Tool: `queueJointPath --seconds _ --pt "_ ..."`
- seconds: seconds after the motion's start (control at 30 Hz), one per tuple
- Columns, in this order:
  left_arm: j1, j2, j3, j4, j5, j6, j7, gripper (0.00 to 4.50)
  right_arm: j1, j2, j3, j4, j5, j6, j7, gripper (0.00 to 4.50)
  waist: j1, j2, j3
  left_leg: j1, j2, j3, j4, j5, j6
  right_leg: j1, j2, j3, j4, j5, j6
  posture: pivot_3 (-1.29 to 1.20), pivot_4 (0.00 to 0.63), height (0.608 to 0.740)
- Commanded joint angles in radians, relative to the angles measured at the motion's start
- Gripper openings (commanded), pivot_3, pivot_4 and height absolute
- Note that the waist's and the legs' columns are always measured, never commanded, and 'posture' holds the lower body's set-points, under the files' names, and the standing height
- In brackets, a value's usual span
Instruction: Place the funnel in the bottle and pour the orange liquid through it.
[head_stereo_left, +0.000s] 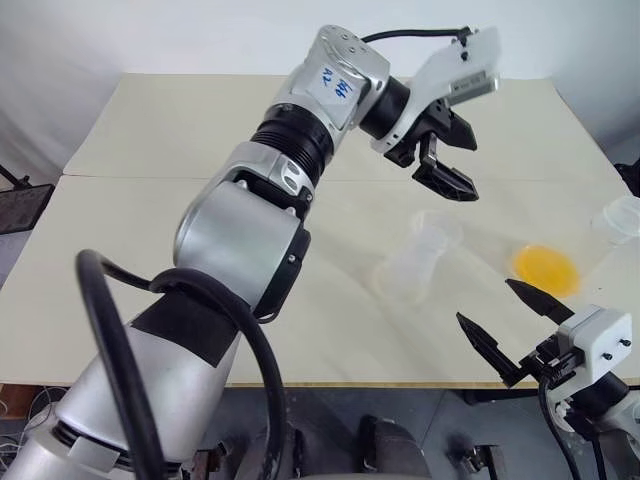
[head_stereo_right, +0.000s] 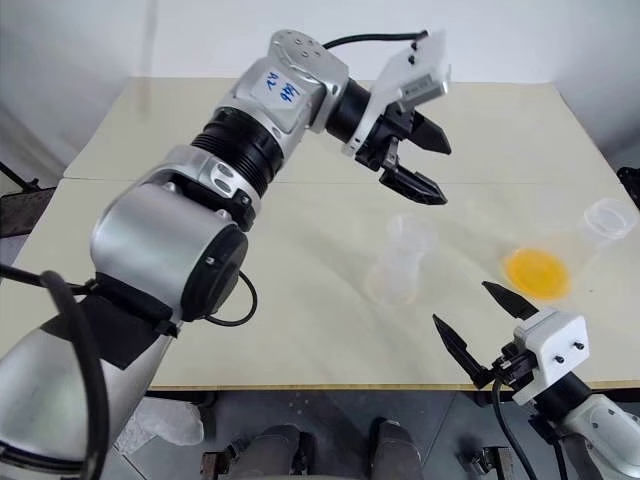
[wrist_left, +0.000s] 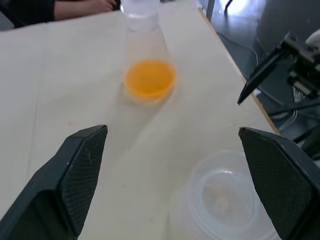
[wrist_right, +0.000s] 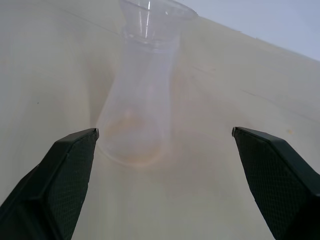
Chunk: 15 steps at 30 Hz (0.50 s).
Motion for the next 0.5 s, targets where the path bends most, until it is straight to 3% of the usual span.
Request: queueJointPath --seconds 0.03,0.3,0.5 --pt "-0.005 0.049 0.061 -0.032 -0.052 -0.036 -0.031 4.48 0.017 -0.006 -0.031 -0.042 0.019 0.001 -0.011 4.50 -0.001 0.000 0.000 0.000 0.000 0.000 0.000 0.000 0.000 0.000 0.000 0.000 0.000 0.000 0.000 0.00 0.150 0.740" --pt "0.180 0.182 0.188 -0.119 -0.187 -0.105 -0.167 4.48 0.029 -0.044 -0.108 -0.034 0.072 0.027 0.011 4.50 -0.005 0.001 0.000 0.002 0.001 0.000 0.001 0.000 0.000 0.000 0.000 0.000 0.004 0.000 0.001 0.00 0.150 0.740" --pt "0.421 0.259 0.197 -0.267 -0.242 -0.144 -0.237 4.48 0.022 -0.053 -0.172 -0.012 0.112 0.051 -0.007 4.50 -0.006 0.001 -0.001 0.002 0.002 -0.001 0.003 0.000 -0.001 0.000 0.000 0.000 0.006 0.001 0.001 0.00 0.150 0.740"
